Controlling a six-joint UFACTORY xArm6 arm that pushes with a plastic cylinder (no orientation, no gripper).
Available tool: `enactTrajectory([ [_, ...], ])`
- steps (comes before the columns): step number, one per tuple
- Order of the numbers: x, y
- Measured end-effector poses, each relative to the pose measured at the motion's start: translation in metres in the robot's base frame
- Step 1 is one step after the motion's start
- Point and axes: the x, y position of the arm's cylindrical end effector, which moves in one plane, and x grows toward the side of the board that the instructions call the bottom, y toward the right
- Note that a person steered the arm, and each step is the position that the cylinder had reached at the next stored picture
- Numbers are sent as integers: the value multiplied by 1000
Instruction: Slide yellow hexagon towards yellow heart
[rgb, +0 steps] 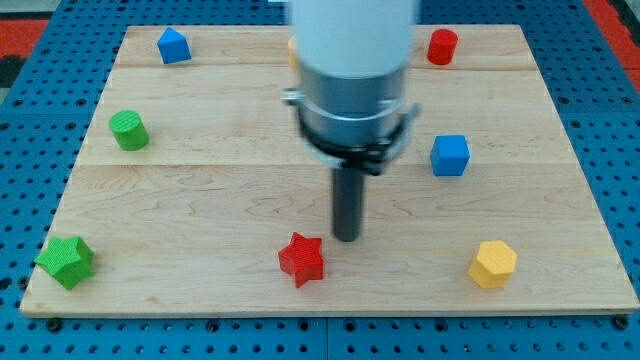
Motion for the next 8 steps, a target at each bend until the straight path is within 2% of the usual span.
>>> enactTrajectory([
  [1,-26,68],
  [2,-40,168],
  [3,-17,228],
  [4,27,204],
  [8,32,184],
])
